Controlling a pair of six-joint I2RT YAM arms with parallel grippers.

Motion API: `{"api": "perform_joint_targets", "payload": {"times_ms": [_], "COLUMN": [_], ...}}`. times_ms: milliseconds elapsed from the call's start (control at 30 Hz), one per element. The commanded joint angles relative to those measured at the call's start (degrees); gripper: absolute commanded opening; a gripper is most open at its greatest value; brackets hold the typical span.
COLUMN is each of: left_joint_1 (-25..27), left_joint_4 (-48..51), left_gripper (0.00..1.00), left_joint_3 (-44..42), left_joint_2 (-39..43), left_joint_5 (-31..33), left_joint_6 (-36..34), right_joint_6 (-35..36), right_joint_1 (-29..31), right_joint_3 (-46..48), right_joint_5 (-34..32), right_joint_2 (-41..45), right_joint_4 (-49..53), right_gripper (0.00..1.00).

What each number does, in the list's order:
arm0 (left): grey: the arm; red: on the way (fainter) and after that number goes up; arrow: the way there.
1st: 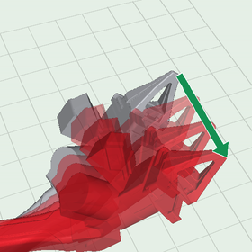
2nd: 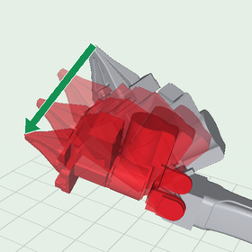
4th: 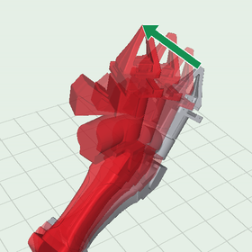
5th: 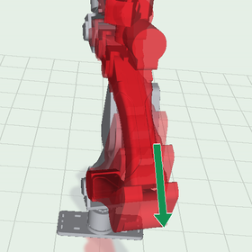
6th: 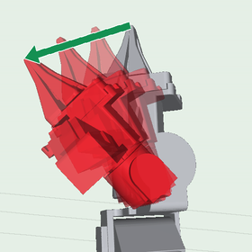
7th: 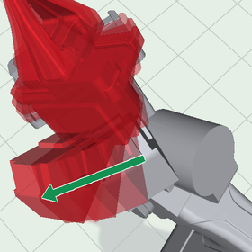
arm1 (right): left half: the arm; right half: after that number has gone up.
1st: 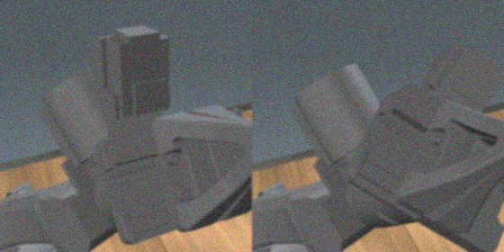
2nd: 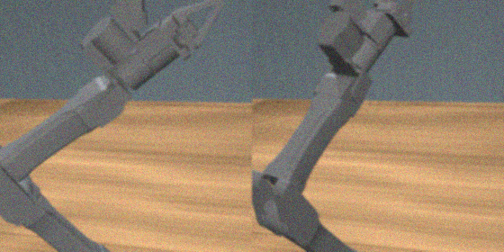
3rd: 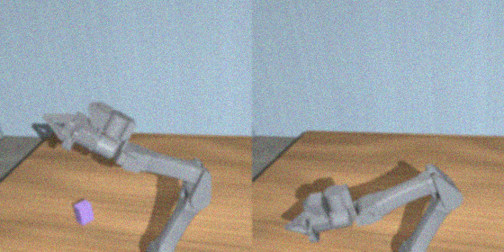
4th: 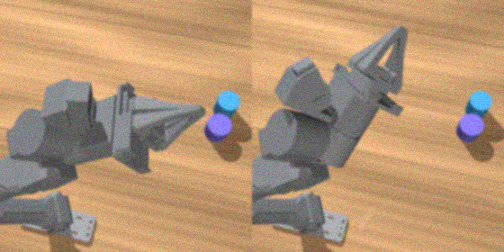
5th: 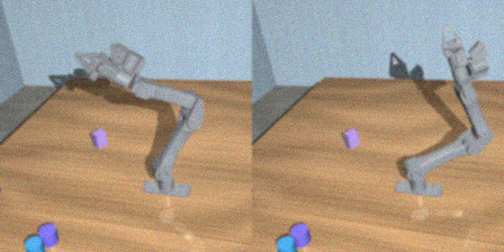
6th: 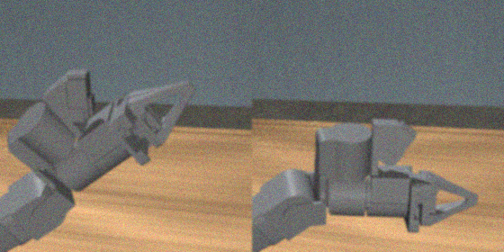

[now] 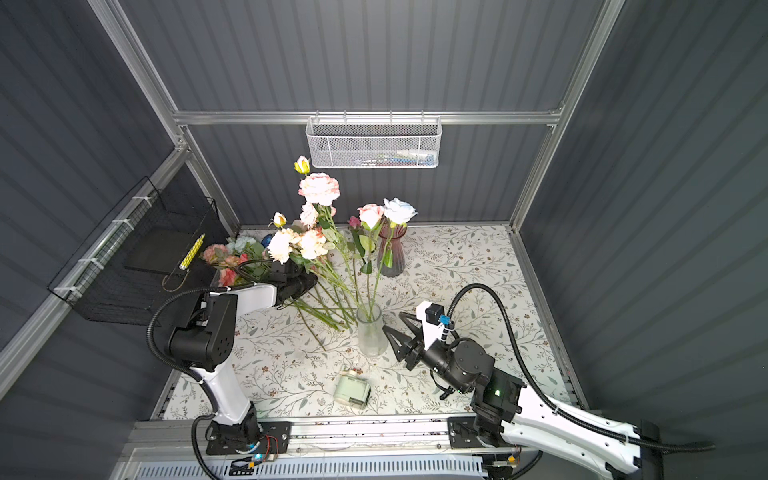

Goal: Arrange the flowers into the vase
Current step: 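Grasp a cream rose stem in the bunch with the left gripper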

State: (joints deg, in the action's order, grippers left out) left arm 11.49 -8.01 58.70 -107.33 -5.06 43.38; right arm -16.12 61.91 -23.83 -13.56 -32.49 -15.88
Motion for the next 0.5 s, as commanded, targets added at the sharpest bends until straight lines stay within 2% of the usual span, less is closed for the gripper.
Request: {"api": "perform_joint_targets", "payload": {"times_ms": [0, 167, 467], "left_joint_1": [0.11, 0.81, 1.43], "left_joint_4": [3.56, 3.82, 3.51], "left_gripper": [0.27, 0.29, 0.25], "left_joint_3": [0.99, 1.81, 1.81], "left_joint_2": [0.09, -1.3, -2.91], "left_joint_5": [4.17, 4.98, 5.15], "left_joint_6": [-1.34, -2.42, -2.31], "right_joint_6": [-0.18, 0.12, -0.19], "right_joint_1": [0.23, 0.23, 0.22], "right_joint_3": [0.46, 0.46, 0.54], "right_joint_5": [-1.03, -1.16, -1.55], "right_joint_2": [0.85, 0.77, 1.29], "right_joint_4": [0.46, 0.29, 0.85], "right_gripper": [0.6, 0.6, 0.6]}}
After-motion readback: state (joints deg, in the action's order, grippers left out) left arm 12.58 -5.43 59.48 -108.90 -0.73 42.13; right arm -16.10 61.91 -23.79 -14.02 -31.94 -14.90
